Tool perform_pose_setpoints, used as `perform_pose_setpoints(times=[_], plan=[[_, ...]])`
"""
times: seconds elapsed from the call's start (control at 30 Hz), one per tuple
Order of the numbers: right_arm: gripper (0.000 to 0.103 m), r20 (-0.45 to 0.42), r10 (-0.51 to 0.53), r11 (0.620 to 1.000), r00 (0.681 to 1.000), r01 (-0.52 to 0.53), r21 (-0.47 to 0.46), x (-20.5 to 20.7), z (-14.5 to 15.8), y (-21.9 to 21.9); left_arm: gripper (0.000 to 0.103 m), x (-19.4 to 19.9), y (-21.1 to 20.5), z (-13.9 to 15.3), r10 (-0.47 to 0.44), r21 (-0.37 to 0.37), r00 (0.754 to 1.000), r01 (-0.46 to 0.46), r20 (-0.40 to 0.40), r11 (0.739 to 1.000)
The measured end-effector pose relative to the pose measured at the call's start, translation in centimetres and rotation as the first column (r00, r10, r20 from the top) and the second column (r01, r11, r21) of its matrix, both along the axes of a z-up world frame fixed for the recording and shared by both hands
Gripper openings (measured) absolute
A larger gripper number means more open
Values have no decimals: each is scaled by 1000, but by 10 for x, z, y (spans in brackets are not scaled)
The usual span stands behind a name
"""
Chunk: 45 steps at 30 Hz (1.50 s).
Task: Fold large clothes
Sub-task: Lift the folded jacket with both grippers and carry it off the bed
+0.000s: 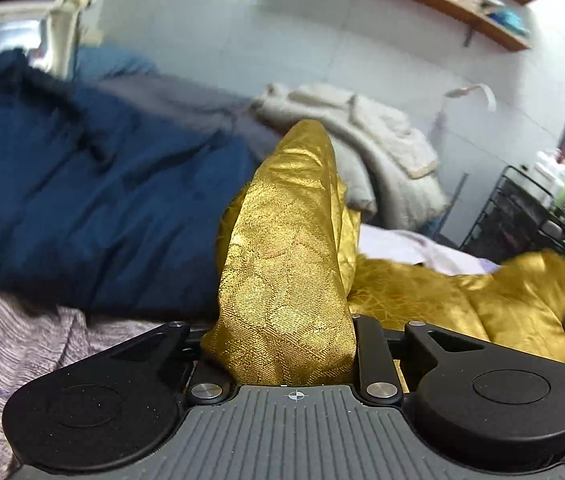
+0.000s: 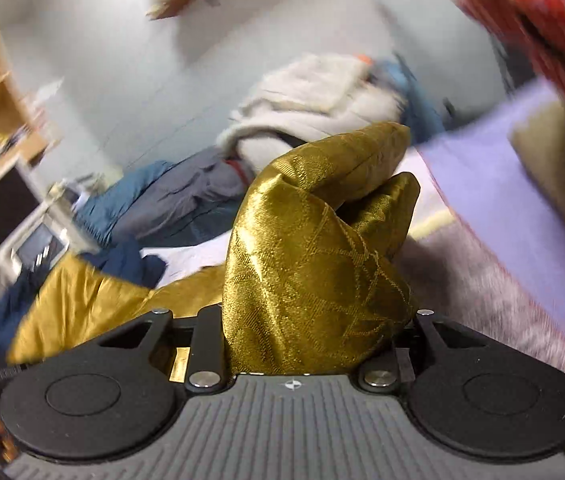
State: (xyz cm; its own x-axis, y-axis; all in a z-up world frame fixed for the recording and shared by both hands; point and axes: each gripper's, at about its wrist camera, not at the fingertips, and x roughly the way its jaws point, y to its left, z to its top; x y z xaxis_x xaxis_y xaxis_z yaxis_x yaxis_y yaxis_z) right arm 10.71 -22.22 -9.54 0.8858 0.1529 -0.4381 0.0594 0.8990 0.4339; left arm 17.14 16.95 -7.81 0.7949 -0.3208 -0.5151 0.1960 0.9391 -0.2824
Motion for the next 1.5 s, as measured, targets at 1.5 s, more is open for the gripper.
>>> perform_pose_setpoints(times=[1.5], plan=[[30, 49, -617, 736, 785, 598, -316, -196, 214, -431, 57, -2, -509, 99, -499, -39, 851, 511, 163, 859]])
